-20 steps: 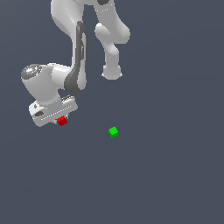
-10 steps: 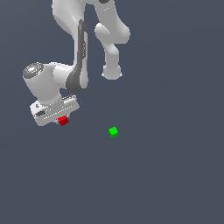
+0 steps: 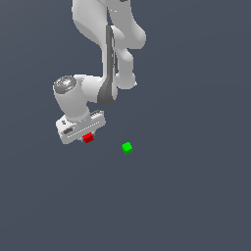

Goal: Stack the red cube on top of the green cube.

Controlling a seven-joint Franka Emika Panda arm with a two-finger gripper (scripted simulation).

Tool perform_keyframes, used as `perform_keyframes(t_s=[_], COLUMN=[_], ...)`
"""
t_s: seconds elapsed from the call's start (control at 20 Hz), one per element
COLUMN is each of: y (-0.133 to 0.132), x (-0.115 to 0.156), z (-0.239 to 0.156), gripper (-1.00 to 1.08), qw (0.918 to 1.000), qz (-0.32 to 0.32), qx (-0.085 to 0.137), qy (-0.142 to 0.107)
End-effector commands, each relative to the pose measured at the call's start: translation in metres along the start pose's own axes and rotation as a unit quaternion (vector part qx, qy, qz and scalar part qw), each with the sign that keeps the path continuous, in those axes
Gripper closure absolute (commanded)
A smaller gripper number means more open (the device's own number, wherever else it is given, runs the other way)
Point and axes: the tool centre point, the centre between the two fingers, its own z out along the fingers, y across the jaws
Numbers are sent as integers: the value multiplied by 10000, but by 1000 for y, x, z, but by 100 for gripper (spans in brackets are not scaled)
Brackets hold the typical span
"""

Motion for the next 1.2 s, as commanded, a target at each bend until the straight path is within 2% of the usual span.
perform_keyframes(t_s=[0.0,0.3,0.55,0.8,1.05,1.1,1.15], y=[-24,-81,-116,-136,-143,-143,-143], x=[19,67,98,117,123,123,123], z=[6,21,31,36,39,39,39], gripper=[108,108,108,108,108,-92,-92], qw=[10000,10000,10000,10000,10000,10000,10000], qz=[-7,-7,-7,-7,-4,-4,-4], qx=[-1,2,2,2,2,2,2], qy=[3,4,4,4,1,1,1])
